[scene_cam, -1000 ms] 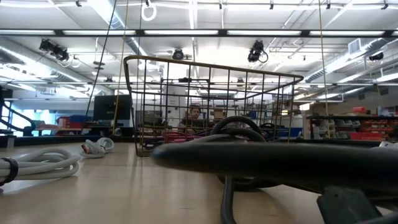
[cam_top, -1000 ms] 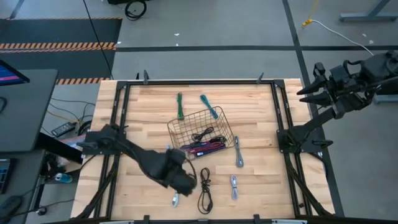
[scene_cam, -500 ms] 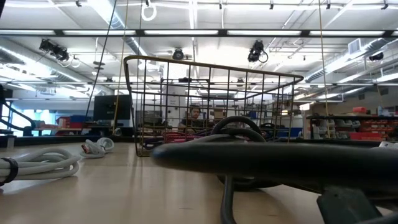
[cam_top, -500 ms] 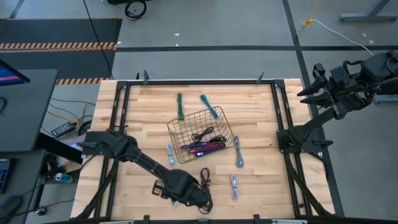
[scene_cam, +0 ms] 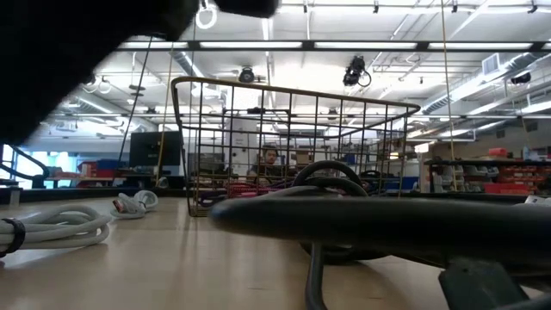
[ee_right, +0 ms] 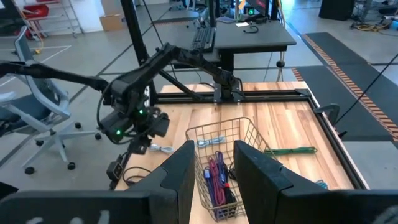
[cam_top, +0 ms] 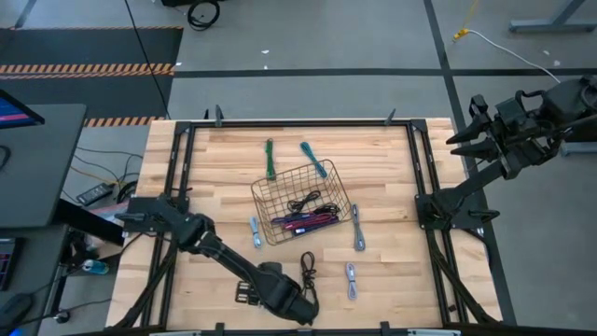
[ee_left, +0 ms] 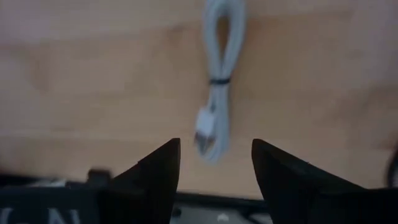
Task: Pick and place USB-C Cables
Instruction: Put the white USB cable into the gold wire basket
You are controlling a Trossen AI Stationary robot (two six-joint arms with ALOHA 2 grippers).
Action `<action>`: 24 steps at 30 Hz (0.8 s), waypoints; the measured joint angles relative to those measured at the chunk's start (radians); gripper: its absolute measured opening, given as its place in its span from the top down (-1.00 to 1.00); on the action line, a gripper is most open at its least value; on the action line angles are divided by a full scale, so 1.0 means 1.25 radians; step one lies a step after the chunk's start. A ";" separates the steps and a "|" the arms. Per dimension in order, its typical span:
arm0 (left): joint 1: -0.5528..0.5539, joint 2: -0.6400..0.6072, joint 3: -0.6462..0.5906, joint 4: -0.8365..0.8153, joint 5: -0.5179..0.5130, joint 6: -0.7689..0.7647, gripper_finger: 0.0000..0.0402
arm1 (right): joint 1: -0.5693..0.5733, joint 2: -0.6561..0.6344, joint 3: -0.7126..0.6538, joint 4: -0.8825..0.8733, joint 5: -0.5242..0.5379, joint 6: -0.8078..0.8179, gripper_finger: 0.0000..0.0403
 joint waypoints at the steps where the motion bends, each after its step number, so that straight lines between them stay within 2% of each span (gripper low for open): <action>1: 0.005 0.003 0.001 0.002 -0.008 0.009 -0.02 | 0.000 0.000 0.000 0.000 0.000 0.000 0.42; 9: 0.015 0.023 0.000 -0.048 -0.006 0.049 -0.02 | 0.000 0.000 0.000 0.000 -0.014 0.001 0.42; 15: 0.000 0.034 0.000 -0.017 0.027 0.046 -0.01 | 0.000 0.000 0.000 0.000 -0.017 -0.001 0.42; 24: -0.007 0.051 0.001 -0.022 0.018 0.025 -0.01 | 0.000 0.000 0.000 -0.001 -0.020 -0.001 0.42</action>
